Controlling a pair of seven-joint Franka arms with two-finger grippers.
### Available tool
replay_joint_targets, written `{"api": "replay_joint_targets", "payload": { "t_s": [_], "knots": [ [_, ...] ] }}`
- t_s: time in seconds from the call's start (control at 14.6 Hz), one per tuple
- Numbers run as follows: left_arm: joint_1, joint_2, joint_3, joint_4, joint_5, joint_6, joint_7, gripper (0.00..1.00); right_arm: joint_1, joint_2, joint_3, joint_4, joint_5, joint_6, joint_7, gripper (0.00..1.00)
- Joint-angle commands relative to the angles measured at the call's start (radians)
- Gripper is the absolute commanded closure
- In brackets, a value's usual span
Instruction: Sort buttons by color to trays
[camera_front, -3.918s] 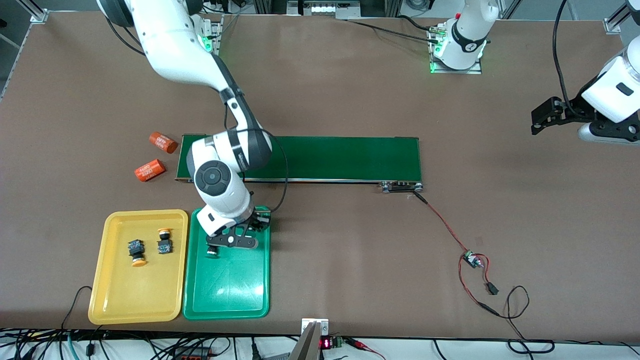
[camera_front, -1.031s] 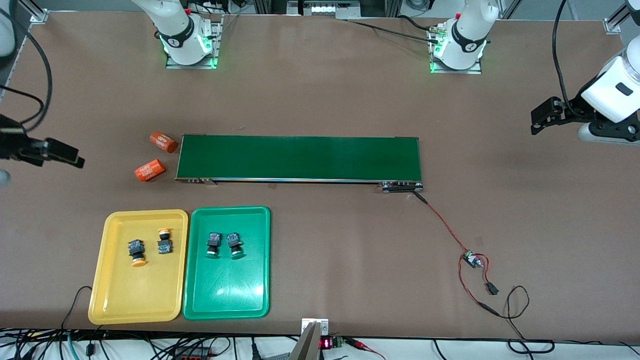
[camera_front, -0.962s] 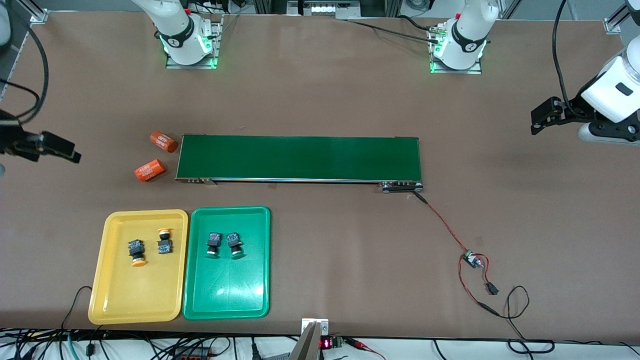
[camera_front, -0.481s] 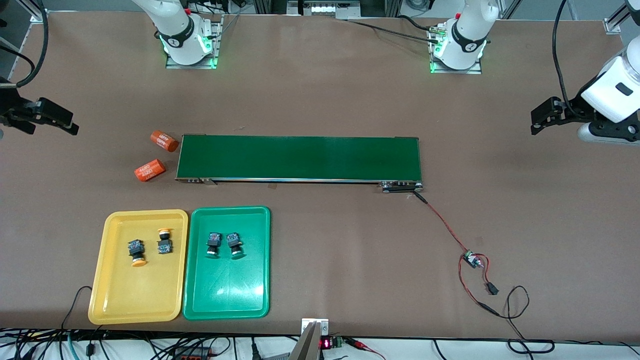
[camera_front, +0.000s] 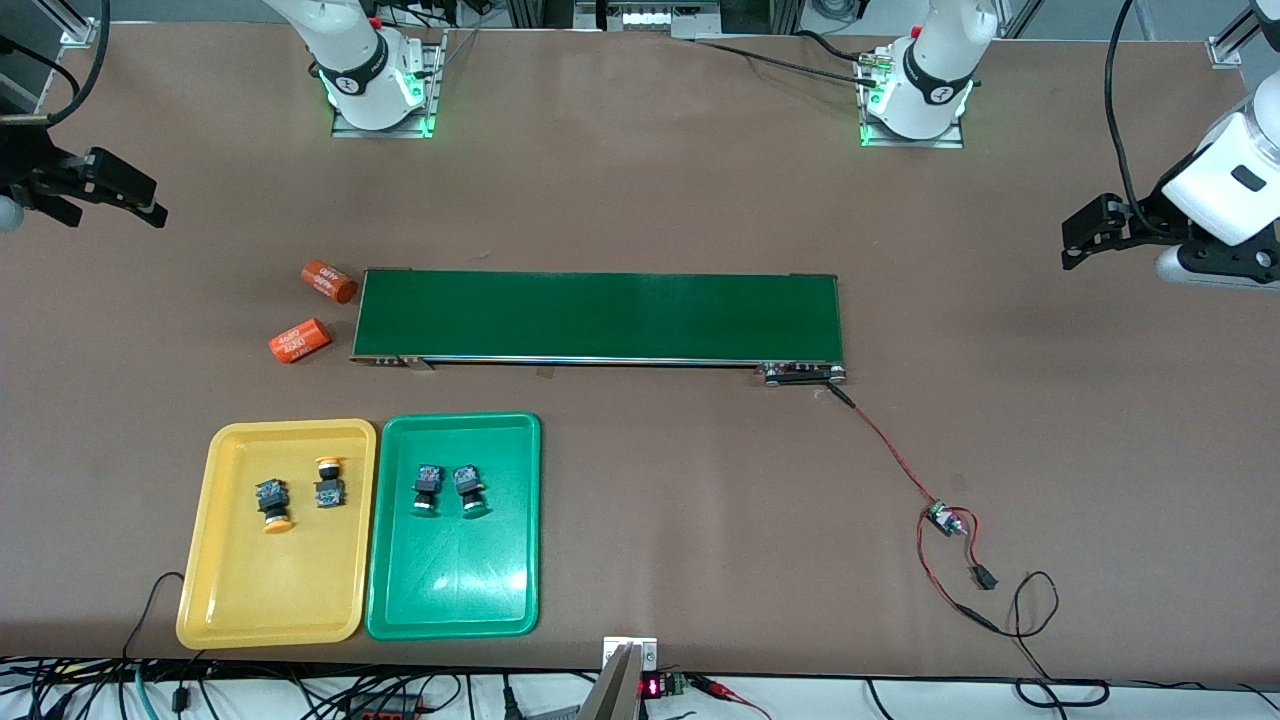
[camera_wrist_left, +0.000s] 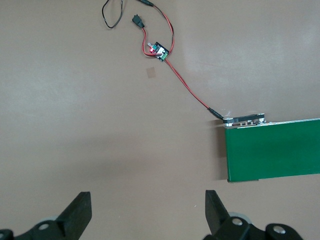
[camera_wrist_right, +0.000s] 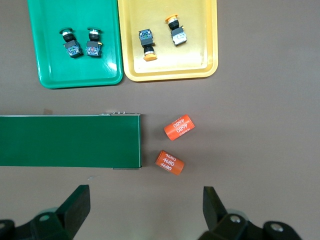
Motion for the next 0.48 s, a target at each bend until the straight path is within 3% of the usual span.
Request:
{"api": "replay_joint_targets", "payload": {
  "t_s": [0.0, 0.41],
  "knots": [
    [-0.003, 0.014, -0.001, 0.031, 0.015, -0.02, 0.02, 0.0, -0.018, -0.012, 0.016, -0.01, -0.01, -0.001, -0.017, 0.0],
    [-0.007, 0.012, -0.001, 0.031, 0.015, -0.02, 0.019, 0.0, -0.018, -0.009, 0.016, 0.01, -0.01, -0.006, -0.02, 0.0]
  ]
}}
